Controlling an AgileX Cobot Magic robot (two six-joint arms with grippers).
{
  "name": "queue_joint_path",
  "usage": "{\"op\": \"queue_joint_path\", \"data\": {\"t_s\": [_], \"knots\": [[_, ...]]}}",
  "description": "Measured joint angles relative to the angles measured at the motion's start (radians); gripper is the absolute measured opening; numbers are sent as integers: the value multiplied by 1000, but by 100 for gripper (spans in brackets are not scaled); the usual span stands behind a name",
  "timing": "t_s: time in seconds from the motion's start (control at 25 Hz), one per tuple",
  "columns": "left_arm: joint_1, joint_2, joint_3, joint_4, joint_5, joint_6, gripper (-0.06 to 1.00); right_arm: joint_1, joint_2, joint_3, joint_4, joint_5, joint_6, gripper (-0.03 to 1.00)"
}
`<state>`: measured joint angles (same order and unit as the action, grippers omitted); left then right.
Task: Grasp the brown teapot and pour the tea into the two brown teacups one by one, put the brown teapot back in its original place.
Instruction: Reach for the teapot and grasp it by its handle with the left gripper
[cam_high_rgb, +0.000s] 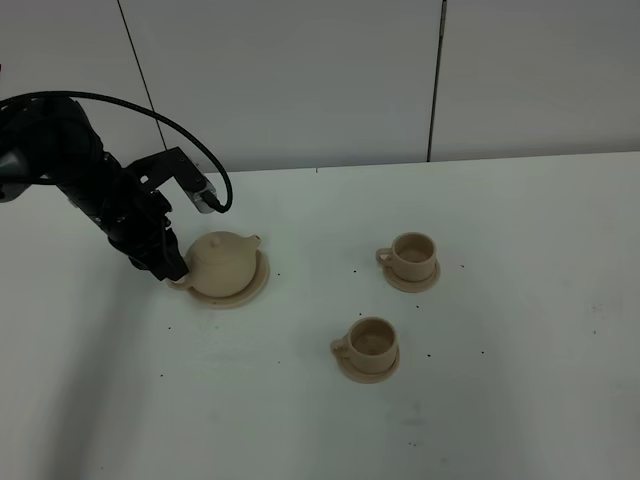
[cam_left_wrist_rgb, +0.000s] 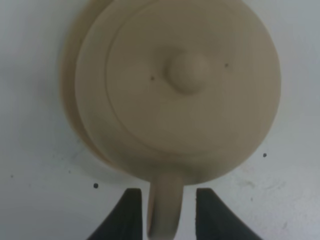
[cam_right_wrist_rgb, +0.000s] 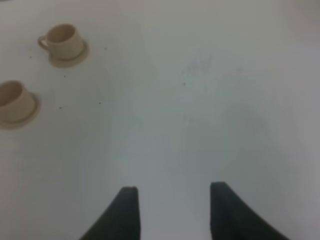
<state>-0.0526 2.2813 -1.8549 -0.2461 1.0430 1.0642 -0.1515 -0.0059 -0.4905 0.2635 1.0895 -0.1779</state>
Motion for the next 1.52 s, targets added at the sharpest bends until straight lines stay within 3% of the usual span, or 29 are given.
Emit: {"op": "queue_joint_path", "data": {"t_s": [1.52], "knots": [[-1,29,0,13,-4,-18,33,0,0,0,0,0,0,33]]}}
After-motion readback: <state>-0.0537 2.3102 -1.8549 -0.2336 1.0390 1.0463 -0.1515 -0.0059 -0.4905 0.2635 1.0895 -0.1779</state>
